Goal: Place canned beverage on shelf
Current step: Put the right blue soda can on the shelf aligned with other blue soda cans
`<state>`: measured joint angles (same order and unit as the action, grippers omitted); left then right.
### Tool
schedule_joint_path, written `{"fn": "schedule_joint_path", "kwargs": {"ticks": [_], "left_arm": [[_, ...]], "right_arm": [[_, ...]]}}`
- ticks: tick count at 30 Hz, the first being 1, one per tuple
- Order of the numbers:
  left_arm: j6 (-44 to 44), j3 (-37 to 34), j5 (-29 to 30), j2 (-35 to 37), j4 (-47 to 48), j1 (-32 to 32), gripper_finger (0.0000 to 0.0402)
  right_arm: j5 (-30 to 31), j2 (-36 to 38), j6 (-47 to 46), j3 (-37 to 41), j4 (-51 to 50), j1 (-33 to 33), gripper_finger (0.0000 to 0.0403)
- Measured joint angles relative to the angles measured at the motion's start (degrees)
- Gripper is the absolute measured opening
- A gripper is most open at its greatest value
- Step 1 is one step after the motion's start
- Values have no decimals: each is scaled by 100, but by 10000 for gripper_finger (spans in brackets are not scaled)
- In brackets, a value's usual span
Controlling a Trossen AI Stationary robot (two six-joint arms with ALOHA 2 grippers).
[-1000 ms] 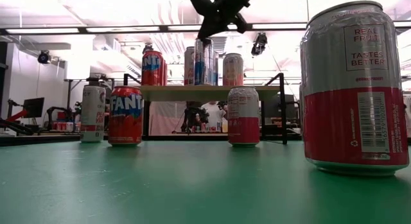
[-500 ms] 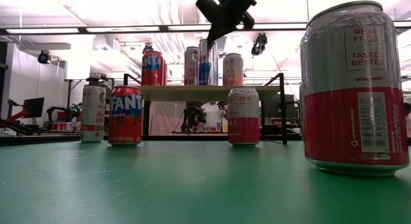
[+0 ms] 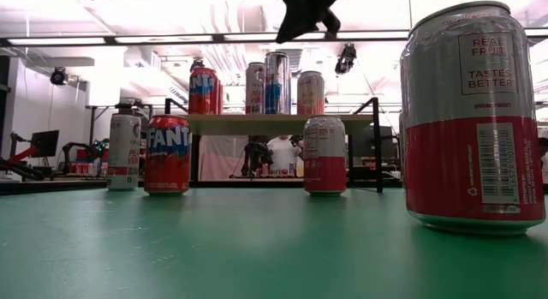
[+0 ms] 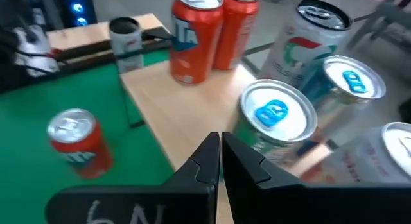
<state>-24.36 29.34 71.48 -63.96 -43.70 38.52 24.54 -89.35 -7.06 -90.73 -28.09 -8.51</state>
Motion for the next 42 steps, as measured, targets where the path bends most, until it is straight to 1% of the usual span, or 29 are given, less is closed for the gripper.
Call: {"fn": "schedule_joint_path", "kwargs": {"ticks": [4,8,14,19,26,31,36,42], "left_arm": [[0,0,0,0,2,-11,223],[-2,0,-2,0,4,-20,223],[-26,0,-3,-2,7,-26,223],[-42,0,-11,-2,9,-28,223],[-44,0,-22,-2,9,-28,223],[-22,0,-18,-2,6,-28,223],[-20,0,-16,-2,4,-28,223],[14,0,2,-2,4,-28,223]], "right_arm": [[-53,-26,-84,-116,111,-1,9],[-55,-68,73,-123,731,-116,9],[-55,-144,172,-124,1262,-404,9],[-54,-316,167,-114,1160,-522,9],[-57,-540,164,-113,1117,-516,9],[-60,-537,144,-115,1053,-492,9],[-94,-516,171,-173,747,-450,9],[-94,-508,276,-174,725,-448,9]]}}
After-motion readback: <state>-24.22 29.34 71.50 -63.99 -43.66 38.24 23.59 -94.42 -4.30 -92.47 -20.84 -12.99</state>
